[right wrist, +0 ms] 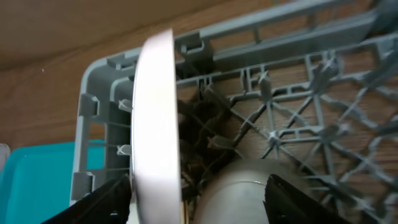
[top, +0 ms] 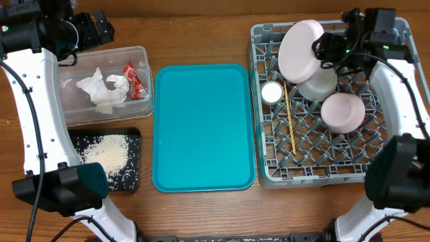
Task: Sort waste into correct bins and load items into the dishwasher
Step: 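Lower the white plate upright into the rack slots, then open the right gripper and release the plate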
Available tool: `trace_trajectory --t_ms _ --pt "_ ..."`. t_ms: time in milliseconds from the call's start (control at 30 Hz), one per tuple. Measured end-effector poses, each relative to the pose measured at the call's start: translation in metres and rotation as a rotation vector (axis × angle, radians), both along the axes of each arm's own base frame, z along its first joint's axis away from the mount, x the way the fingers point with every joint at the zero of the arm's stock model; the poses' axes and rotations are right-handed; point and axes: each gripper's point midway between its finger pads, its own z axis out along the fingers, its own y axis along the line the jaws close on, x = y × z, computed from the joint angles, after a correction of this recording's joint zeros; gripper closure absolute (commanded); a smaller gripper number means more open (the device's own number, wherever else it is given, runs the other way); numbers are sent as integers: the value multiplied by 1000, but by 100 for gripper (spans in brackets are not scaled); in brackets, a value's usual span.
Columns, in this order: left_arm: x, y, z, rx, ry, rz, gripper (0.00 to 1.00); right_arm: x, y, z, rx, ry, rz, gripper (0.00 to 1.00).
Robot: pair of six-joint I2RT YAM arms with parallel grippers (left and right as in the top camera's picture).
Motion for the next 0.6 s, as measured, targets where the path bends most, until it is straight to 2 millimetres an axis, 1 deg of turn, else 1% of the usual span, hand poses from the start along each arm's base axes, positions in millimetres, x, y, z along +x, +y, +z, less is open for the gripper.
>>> trace_trajectory --t_ms 67,200,267,333,467,600 --pt "0 0 0 0 0 0 0 -5 -7 20 -7 -33 -19 0" --pt "0 0 0 0 0 0 0 -16 -18 61 -35 -116 -50 0" --pt "0 0 0 0 0 0 0 -21 -20 76 -44 -146 -58 0" --pt "0 0 0 0 0 0 0 -24 -20 78 -45 -142 -61 0" --pt "0 0 0 0 0 0 0 -33 -19 67 -38 -83 -61 0" --pt "0 0 0 0 0 0 0 -34 -18 66 -38 -75 -62 0"
